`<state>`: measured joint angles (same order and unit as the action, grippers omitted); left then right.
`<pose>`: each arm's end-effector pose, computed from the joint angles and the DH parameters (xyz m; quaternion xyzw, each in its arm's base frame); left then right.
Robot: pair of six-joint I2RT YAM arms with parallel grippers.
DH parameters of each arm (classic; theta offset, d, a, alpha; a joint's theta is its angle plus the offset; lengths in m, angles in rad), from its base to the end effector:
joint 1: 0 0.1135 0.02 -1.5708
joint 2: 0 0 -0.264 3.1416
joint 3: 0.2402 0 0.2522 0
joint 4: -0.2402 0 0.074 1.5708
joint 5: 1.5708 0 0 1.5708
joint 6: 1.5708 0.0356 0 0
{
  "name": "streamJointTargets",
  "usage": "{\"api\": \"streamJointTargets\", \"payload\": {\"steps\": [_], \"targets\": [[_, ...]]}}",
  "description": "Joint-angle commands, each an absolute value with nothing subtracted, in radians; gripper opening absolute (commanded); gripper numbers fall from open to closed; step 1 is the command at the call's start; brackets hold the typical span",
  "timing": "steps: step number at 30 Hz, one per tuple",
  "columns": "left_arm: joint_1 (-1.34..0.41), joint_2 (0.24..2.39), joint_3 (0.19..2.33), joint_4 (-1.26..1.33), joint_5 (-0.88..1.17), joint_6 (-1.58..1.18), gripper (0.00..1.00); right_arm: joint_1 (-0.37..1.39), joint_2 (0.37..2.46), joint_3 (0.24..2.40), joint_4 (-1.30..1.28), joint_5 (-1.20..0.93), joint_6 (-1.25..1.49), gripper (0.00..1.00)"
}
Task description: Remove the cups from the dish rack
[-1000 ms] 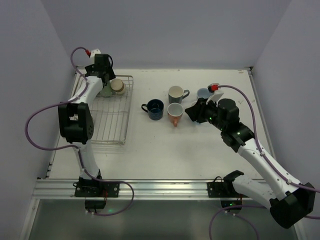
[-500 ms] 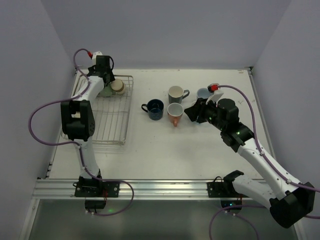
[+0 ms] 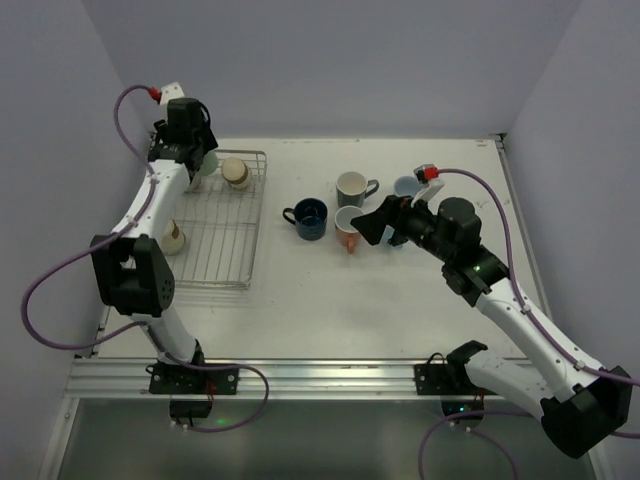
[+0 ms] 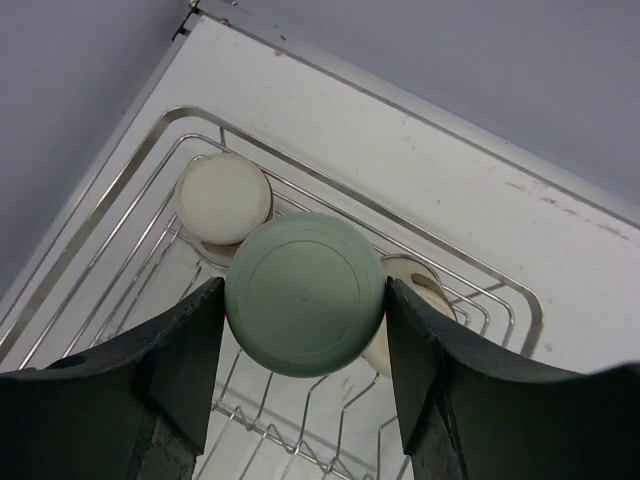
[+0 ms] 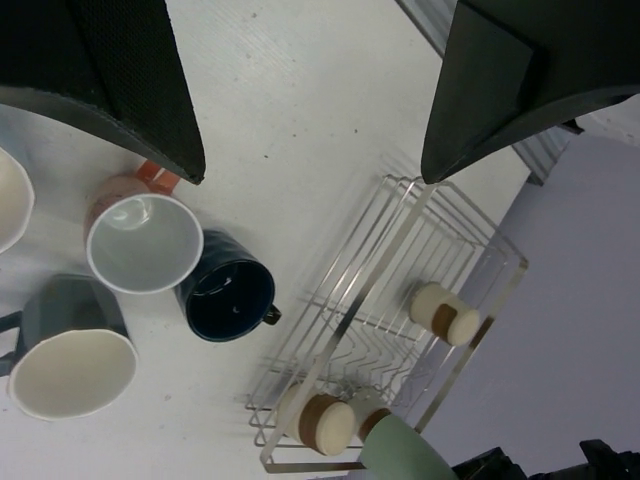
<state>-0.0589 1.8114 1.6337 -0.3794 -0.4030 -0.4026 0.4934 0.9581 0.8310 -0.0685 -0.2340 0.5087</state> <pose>0.4253 -0.0111 0.3292 -0.2422 0.8274 0.0616 0.5030 0.1945 0.1140 0.3368 -0.0682 0.7680 0.3819 0.5095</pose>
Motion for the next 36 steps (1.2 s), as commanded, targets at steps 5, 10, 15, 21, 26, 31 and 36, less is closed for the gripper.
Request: {"api": "streamJointTargets", "payload": {"steps": [5,10,15,21,26,31,36], "targets": [[-0.049,1.525,1.459,-0.304,-0.338,-0.477,0.05,0.518,0.925,0.792,0.154,-0.385,0.664,0.94],[-0.058,1.312,1.243,-0.221,-0.079,-0.574,0.03,0.546,0.954,0.724,0.406,-0.460,0.850,0.93],[-0.106,1.084,0.990,0.025,0.253,-0.753,0.01,0.587,1.031,0.652,0.629,-0.457,0.983,0.92],[-0.241,0.967,0.757,0.333,0.494,-0.980,0.01,0.634,1.135,0.615,0.767,-0.425,0.999,0.91],[-0.351,0.951,0.644,0.514,0.528,-1.103,0.01,0.641,1.190,0.618,0.804,-0.425,1.008,0.88],[-0.405,0.951,0.585,0.583,0.526,-1.135,0.01,0.643,1.189,0.621,0.807,-0.420,1.000,0.72],[-0.411,0.957,0.554,0.577,0.543,-1.125,0.24,0.643,1.177,0.615,0.828,-0.413,0.999,0.26]]}}
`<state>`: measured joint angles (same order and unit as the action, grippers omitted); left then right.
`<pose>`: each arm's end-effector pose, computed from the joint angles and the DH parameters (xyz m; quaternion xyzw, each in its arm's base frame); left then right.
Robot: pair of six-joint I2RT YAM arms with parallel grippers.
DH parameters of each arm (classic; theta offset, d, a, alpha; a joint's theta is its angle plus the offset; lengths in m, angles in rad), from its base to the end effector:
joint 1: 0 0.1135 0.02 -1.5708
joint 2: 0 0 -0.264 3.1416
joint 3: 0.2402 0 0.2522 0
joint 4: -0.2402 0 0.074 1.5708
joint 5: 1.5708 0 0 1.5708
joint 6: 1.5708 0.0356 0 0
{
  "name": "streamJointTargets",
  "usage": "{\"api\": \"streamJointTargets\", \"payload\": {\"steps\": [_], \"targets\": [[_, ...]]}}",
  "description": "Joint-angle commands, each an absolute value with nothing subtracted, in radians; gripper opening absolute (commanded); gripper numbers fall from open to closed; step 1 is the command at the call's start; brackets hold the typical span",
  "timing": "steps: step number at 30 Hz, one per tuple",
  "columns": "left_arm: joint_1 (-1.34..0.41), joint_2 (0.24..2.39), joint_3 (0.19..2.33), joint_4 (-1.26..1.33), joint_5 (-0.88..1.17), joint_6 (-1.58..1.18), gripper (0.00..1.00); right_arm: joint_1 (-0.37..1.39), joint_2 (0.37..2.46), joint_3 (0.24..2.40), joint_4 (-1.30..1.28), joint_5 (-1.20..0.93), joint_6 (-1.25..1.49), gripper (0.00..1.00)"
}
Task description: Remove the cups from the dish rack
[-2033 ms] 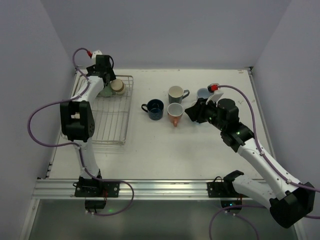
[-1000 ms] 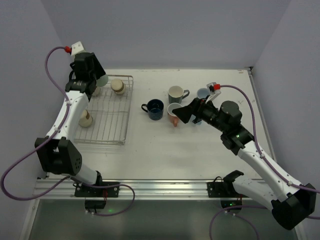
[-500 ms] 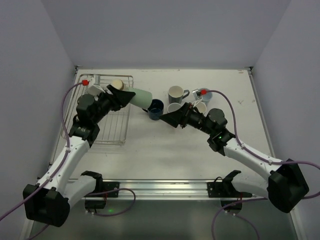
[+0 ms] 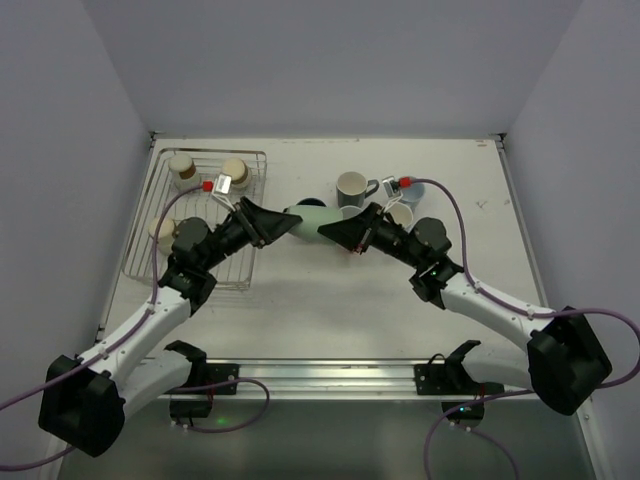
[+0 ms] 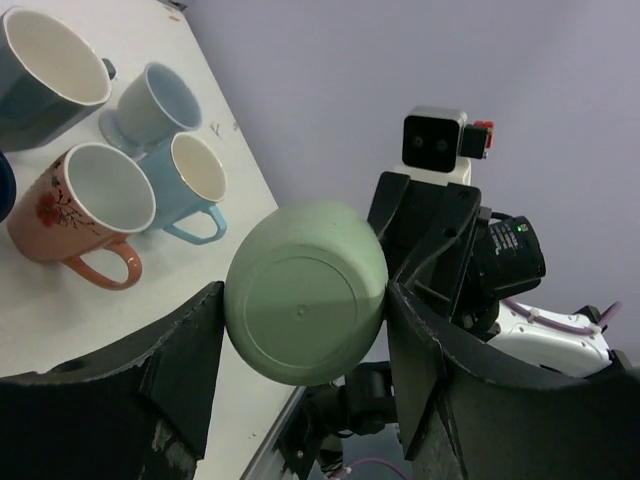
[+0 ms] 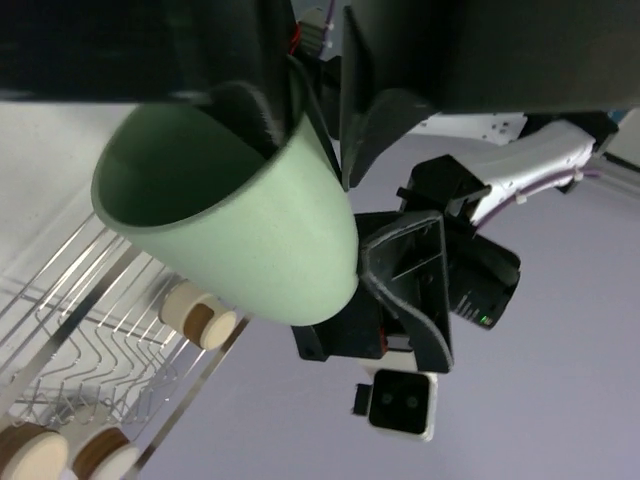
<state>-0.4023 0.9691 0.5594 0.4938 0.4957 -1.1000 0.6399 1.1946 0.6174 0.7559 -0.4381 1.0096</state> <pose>0.1996 -0.1033 0.2974 -0.0545 0.6783 -0.6084 0.4083 0.2040 0.1707 0.2945 -0.0489 0.6459 0.6447 0.4061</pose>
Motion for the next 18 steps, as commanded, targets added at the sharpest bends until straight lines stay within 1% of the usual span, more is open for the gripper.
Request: {"api": "streamJointTargets", "payload": {"steps": [1,2,3,5,6,7,8,9,10,11,12,13,15,18], "targets": [[-0.411,0.956,0.558,0.548,0.543,-1.082,0.32,0.643,1.174,0.618,0.821,-0.414,0.988,0.19],[-0.411,0.953,0.566,0.507,0.535,-1.053,0.41,0.643,1.172,0.624,0.802,-0.413,0.977,0.06],[-0.411,0.950,0.592,0.401,0.507,-1.020,0.60,0.643,1.169,0.635,0.723,-0.408,0.962,0.01],[-0.410,0.939,0.636,0.257,0.453,-0.876,0.76,0.647,1.155,0.692,0.594,-0.396,0.875,0.00],[-0.410,0.936,0.697,0.091,0.369,-0.773,0.88,0.656,1.154,0.719,0.433,-0.365,0.835,0.00],[-0.410,0.924,0.731,0.016,0.323,-0.721,0.91,0.664,1.163,0.800,0.325,-0.347,0.737,0.00],[-0.410,0.917,0.786,-0.135,0.213,-0.674,0.94,0.670,1.176,0.846,0.225,-0.324,0.682,0.00],[-0.410,0.905,0.808,-0.196,0.152,-0.593,0.98,0.693,1.193,0.892,0.043,-0.281,0.631,0.00],[-0.410,0.876,0.830,-0.243,0.096,-0.557,0.98,0.704,1.241,0.982,-0.053,-0.261,0.536,0.00],[-0.410,0.861,0.848,-0.291,0.030,-0.523,0.99,0.716,1.270,1.027,-0.134,-0.236,0.494,0.00],[-0.410,0.842,0.873,-0.367,-0.101,-0.476,0.99,0.745,1.302,1.073,-0.287,-0.171,0.462,0.00],[-0.410,0.801,0.880,-0.397,-0.156,-0.459,0.99,0.765,1.331,1.151,-0.349,-0.123,0.404,0.01],[-0.410,0.755,0.871,-0.454,-0.309,-0.428,0.99,0.819,1.423,1.216,-0.485,-0.043,0.359,0.01],[-0.410,0.651,0.813,-0.469,-0.440,-0.431,1.00,0.862,1.554,1.351,-0.608,0.026,0.304,0.02]]}}
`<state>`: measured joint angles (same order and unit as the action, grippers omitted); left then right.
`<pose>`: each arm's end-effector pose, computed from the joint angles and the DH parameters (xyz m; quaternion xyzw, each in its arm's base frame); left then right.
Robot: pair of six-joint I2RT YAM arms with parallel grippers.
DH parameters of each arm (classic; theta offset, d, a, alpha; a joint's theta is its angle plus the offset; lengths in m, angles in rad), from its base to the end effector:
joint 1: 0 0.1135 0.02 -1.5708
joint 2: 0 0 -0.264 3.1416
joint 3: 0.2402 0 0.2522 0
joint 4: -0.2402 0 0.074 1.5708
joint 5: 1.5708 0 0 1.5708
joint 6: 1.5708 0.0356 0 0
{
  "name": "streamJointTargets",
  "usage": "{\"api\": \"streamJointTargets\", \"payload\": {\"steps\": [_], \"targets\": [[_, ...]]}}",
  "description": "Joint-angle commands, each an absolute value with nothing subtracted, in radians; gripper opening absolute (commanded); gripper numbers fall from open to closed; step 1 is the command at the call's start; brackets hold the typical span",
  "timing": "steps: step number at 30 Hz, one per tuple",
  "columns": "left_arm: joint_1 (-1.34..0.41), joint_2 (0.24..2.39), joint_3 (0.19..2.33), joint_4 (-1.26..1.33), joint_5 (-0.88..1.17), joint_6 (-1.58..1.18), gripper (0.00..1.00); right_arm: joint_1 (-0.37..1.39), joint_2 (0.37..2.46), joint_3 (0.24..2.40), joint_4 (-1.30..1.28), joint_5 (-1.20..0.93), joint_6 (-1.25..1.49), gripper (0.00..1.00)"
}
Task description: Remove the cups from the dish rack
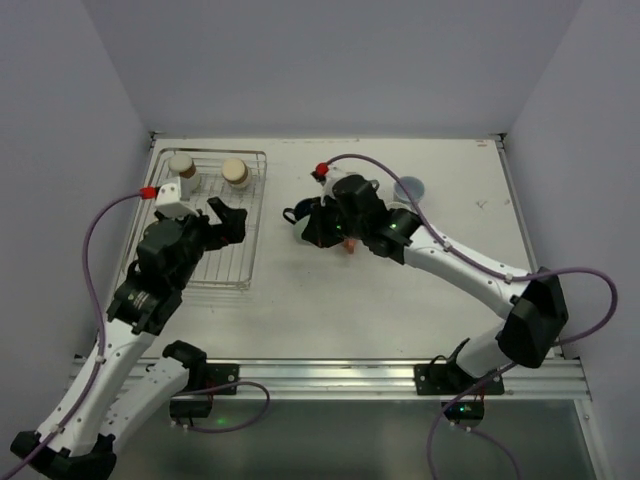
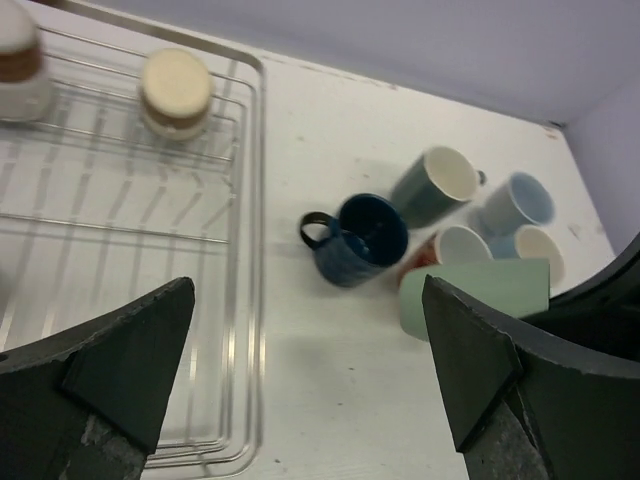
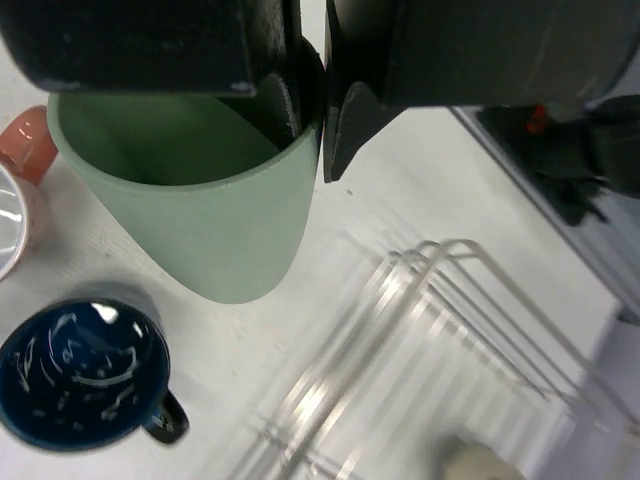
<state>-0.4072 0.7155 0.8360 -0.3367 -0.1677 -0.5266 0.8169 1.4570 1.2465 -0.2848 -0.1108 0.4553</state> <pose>0.1523 -0.0592 0.3523 -0.0987 0.7720 -0.2228 0.5870 0.2287 0.2494 0.3313 -0.1821 0.8385 0.3421 0.3831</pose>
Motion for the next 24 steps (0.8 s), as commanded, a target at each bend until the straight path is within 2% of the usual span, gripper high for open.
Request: {"api": "streamJointTargets", "payload": {"steps": [1,10,17,21,22,24], "targets": [[-0.410,0.602,0.796,-0.468,-0.458,-0.434,1.00,0.873,1.584,1.376,-0.632,0.037,0.289,0.03],[-0.410,0.520,0.744,-0.454,-0.581,-0.419,1.00,0.974,1.880,1.589,-0.779,0.161,0.255,0.07],[-0.410,0.552,0.747,-0.457,-0.583,-0.417,1.00,0.982,1.977,1.661,-0.778,0.184,0.245,0.14],[-0.410,0.563,0.749,-0.456,-0.594,-0.426,1.00,0.985,1.985,1.677,-0.762,0.192,0.241,0.37],[-0.410,0.572,0.750,-0.456,-0.597,-0.428,1.00,0.985,1.976,1.671,-0.758,0.195,0.239,0.46],[-0.410,0.587,0.756,-0.459,-0.604,-0.445,1.00,0.985,1.924,1.655,-0.732,0.199,0.238,0.54]]}}
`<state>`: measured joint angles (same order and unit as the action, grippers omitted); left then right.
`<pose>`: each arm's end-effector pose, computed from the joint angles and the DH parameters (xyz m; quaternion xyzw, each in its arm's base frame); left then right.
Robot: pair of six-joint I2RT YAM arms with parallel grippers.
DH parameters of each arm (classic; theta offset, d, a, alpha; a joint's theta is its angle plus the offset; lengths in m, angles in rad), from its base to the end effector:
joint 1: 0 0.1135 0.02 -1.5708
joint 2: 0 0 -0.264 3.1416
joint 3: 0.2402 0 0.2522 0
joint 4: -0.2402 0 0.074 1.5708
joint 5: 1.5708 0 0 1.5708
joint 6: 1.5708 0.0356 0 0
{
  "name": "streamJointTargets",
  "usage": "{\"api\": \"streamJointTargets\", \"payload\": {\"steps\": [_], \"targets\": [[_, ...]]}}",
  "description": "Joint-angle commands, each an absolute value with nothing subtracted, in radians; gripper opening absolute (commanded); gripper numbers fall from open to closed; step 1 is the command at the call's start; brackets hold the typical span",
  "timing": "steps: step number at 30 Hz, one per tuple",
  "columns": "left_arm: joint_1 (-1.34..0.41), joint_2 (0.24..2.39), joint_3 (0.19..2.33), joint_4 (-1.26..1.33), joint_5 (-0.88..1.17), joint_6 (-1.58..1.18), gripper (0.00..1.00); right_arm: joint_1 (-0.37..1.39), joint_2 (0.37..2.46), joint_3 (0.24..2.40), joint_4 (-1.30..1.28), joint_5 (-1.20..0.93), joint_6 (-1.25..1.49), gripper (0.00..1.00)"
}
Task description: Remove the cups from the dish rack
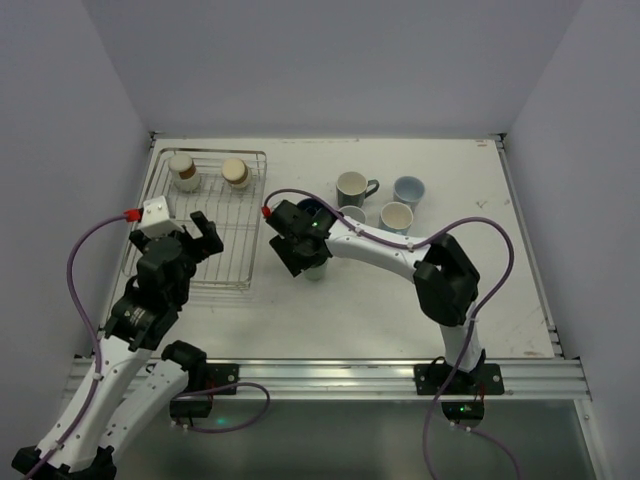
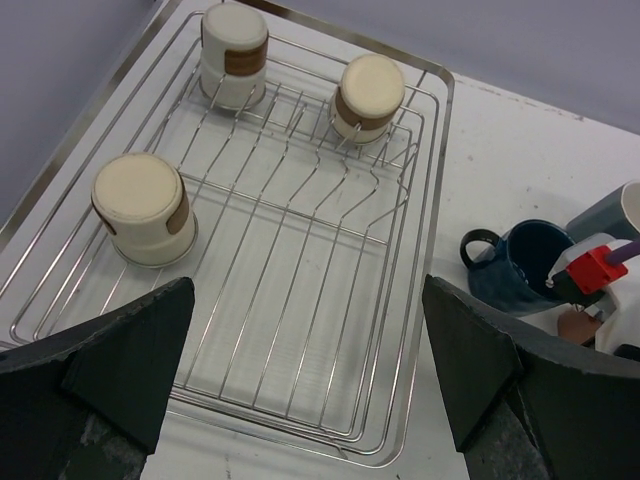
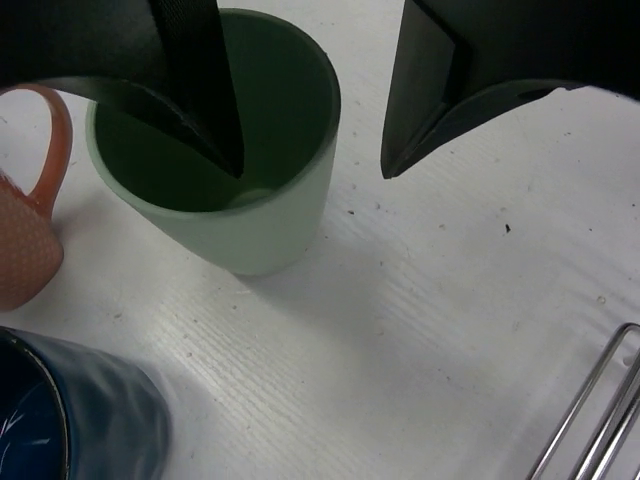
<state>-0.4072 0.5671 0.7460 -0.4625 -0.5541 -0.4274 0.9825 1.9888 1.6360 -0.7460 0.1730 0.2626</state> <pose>0.1248 -0.0334 0.3288 -0.1719 0.7677 -0.0339 0.6163 0.2423 0.3521 0.2293 -0.3223 0.9137 0.0676 0.2382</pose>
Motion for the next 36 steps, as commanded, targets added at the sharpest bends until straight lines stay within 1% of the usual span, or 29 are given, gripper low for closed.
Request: {"api": "streamJointTargets", "payload": {"steps": [1,4,5,6,8,11,13,14,16,17,18,20,24,26,29,32,36], "targets": [[-0.410,0.606,0.759,-0.459,-0.604,-0.451,1.00,0.985,1.901,1.635,-0.720,0.196,0.236,0.62],[-0.408,0.644,0.773,-0.463,-0.601,-0.482,1.00,0.985,1.789,1.577,-0.669,0.152,0.245,0.69],[-0.408,0.656,0.782,-0.462,-0.604,-0.488,1.00,0.986,1.755,1.554,-0.651,0.123,0.248,0.73],[-0.407,0.670,0.788,-0.460,-0.612,-0.498,1.00,0.985,1.682,1.501,-0.603,0.111,0.253,0.76],[-0.403,0.724,0.802,-0.463,-0.635,-0.505,1.00,0.985,1.606,1.439,-0.525,0.091,0.264,0.80],[-0.385,0.822,0.822,-0.460,-0.626,-0.531,1.00,0.985,1.452,1.292,-0.419,0.020,0.271,0.81],[-0.342,0.897,0.828,-0.440,-0.608,-0.540,1.00,0.986,1.363,1.185,-0.321,-0.015,0.282,0.81],[-0.316,0.919,0.839,-0.424,-0.556,-0.546,1.00,0.985,1.338,1.155,-0.295,-0.023,0.287,0.81],[-0.188,0.982,0.847,-0.393,-0.470,-0.540,1.00,0.986,1.280,1.080,-0.239,-0.026,0.296,0.81],[-0.146,1.001,0.859,-0.379,-0.407,-0.537,1.00,0.985,1.266,1.063,-0.218,-0.020,0.296,0.81],[-0.077,1.047,0.870,-0.385,-0.394,-0.525,1.00,0.983,1.253,1.036,-0.212,-0.014,0.292,0.81],[-0.037,1.081,0.890,-0.397,-0.422,-0.517,1.00,0.982,1.229,1.017,-0.199,-0.002,0.288,0.81],[0.079,1.147,0.893,-0.379,-0.397,-0.514,1.00,0.980,1.198,0.979,-0.173,-0.020,0.293,0.81],[0.092,1.169,0.900,-0.356,-0.399,-0.506,1.00,0.980,1.186,0.976,-0.172,-0.028,0.291,0.81],[0.121,1.264,0.922,-0.336,-0.370,-0.470,1.00,0.980,1.177,0.971,-0.172,-0.044,0.295,0.81],[0.155,1.333,0.977,-0.377,-0.370,-0.460,1.00,0.982,1.173,0.969,-0.170,-0.052,0.296,0.81],[0.186,1.399,0.996,-0.362,-0.367,-0.460,0.99,0.982,1.178,0.969,-0.173,-0.048,0.293,0.81]]}}
